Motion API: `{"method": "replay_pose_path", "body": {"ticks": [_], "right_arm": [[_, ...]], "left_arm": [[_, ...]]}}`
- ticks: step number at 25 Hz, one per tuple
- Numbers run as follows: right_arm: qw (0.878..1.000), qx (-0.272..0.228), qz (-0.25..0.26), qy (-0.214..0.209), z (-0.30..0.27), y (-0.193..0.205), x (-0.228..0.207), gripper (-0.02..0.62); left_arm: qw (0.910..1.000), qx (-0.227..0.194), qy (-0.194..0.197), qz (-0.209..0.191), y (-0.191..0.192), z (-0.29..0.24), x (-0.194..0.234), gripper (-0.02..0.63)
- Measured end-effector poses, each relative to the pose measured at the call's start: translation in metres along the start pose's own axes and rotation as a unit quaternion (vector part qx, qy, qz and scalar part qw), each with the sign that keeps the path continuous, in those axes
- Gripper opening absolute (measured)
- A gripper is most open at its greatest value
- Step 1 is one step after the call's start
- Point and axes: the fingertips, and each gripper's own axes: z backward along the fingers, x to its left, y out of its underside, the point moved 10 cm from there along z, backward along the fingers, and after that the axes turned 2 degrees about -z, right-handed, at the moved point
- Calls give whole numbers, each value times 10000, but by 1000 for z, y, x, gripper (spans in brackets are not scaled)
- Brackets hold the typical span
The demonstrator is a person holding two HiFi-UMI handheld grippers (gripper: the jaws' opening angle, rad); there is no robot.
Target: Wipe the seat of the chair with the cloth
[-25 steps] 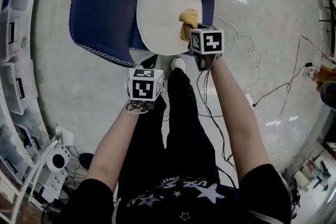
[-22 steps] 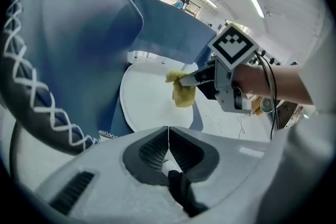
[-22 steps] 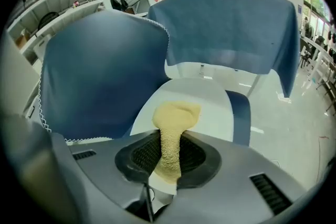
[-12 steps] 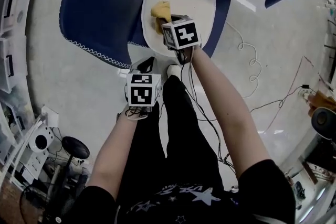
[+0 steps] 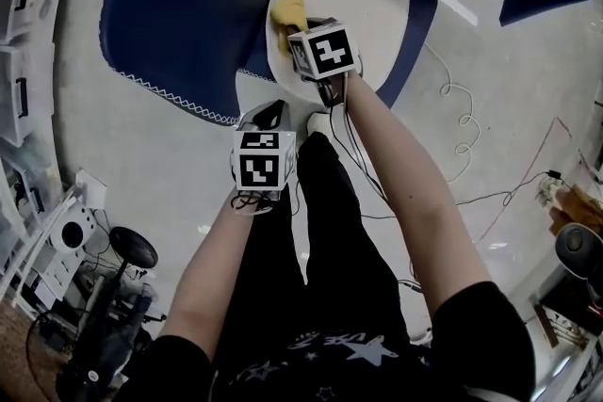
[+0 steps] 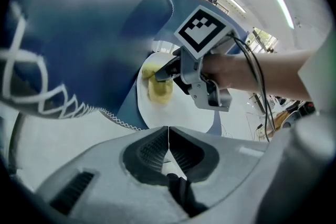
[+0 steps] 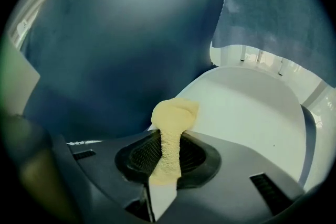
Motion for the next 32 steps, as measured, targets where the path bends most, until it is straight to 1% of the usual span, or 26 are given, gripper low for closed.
{"method": "replay_pose_path", "body": {"ticks": [4, 7, 10, 14, 18, 24, 27, 32], "right_arm": [[9998, -7, -138, 171, 10, 10, -14, 71], [9987, -51, -430, 284, 21, 23, -26, 71], [9964, -65, -713, 456, 36, 37, -42, 71], [9937, -55, -898, 671, 55, 57, -64, 71], [9907, -111, -1130, 748, 75, 76, -86, 71], [9840, -172, -1458, 1012, 99, 102, -112, 71], [9813, -150, -1545, 1140, 110, 115, -121, 71], [9795, -35, -1534, 1308, 120, 130, -131, 71]], "left_arm": [[9999, 57, 30, -114, -4, -2, -3, 20], [9996, 110, 75, -235, -7, -1, -7, 20], [9990, 157, 129, -398, -9, -4, -14, 20], [9979, 189, 215, -581, -13, -10, -26, 20], [9963, 249, 254, -782, -15, -15, -39, 20], [9953, 227, 261, -906, -21, -21, -52, 20], [9946, 228, 296, -973, -22, -22, -59, 20], [9936, 231, 369, -1039, -18, -24, -70, 20]]}}
